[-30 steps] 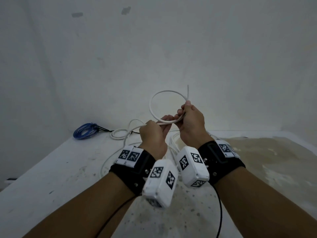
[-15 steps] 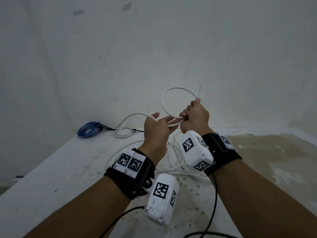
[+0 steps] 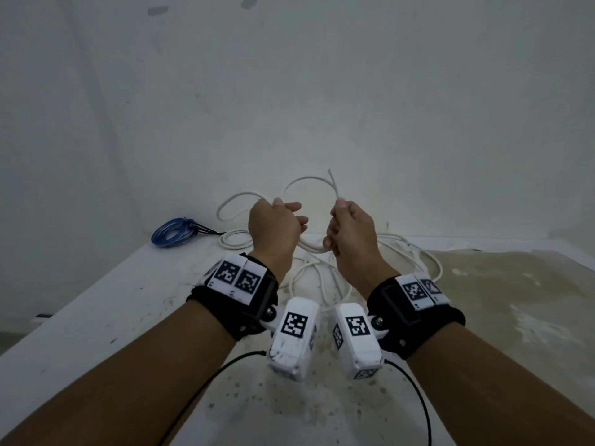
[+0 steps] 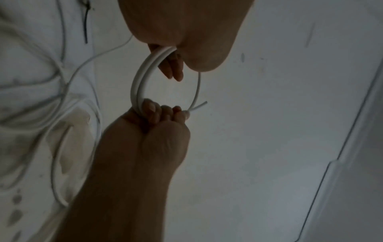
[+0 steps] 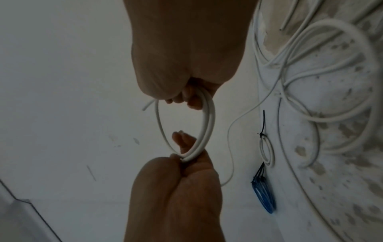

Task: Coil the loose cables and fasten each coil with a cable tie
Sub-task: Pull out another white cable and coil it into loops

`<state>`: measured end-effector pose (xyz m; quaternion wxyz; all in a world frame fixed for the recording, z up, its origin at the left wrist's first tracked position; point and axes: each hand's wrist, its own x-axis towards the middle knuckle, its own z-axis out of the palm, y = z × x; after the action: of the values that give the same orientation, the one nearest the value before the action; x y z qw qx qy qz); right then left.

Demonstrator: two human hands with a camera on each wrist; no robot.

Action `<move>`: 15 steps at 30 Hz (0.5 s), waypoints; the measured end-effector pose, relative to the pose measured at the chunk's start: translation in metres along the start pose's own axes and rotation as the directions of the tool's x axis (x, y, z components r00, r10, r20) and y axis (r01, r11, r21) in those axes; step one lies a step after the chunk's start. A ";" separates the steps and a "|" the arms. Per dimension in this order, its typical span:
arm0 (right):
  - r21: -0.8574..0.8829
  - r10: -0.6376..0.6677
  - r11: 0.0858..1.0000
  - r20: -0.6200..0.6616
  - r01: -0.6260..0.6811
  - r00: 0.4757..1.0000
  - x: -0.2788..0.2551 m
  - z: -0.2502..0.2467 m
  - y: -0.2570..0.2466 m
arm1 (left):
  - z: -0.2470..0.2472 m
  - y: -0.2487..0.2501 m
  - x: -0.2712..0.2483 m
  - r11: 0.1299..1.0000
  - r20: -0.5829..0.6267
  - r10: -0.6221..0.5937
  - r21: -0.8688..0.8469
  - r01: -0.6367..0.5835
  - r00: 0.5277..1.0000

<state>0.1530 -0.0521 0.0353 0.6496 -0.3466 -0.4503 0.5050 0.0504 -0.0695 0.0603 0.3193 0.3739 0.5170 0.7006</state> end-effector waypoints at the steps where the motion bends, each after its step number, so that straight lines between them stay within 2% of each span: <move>1: -0.015 0.009 1.000 0.030 -0.009 0.999 -0.001 -0.001 0.001 | -0.003 -0.003 0.005 0.994 -0.018 0.060 0.095 -0.058 0.998; 3: -0.013 0.049 0.999 0.108 -0.048 0.993 -0.004 -0.001 -0.001 | -0.010 -0.006 0.013 0.939 -0.008 0.197 0.288 -0.186 0.980; 4: -0.007 0.074 0.997 0.143 -0.074 0.987 -0.005 -0.001 -0.002 | -0.013 -0.005 0.015 0.902 0.039 0.241 0.361 -0.238 0.970; 5: -0.001 0.096 0.995 0.170 -0.097 0.981 -0.006 -0.002 -0.003 | -0.017 -0.003 0.016 0.868 0.107 0.256 0.413 -0.277 0.961; 7: 0.021 0.132 0.990 0.208 -0.140 0.969 -0.006 -0.004 -0.005 | -0.022 0.006 0.016 0.824 0.255 0.201 0.478 -0.304 0.946; 9: 0.060 0.153 0.983 0.244 -0.172 0.958 -0.005 -0.008 -0.006 | -0.027 0.015 0.022 0.841 0.336 0.104 0.473 -0.263 0.936; 11: 0.079 0.150 0.981 0.281 -0.178 0.948 -0.003 -0.011 -0.008 | -0.032 0.022 0.031 0.914 0.334 0.036 0.371 -0.166 0.942; 13: 0.076 0.144 0.982 0.304 -0.175 0.942 -0.001 -0.011 -0.010 | -0.036 0.025 0.036 0.949 0.325 0.052 0.277 -0.148 0.944; 15: 0.070 0.142 0.983 0.316 -0.172 0.938 0.001 -0.009 -0.010 | -0.037 0.027 0.037 0.929 0.357 0.105 0.298 -0.219 0.928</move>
<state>0.1649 -0.0540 0.0418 0.5448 -0.2662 -0.4924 0.6245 -0.0019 -0.0633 0.0862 0.2749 0.5778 0.5329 0.5538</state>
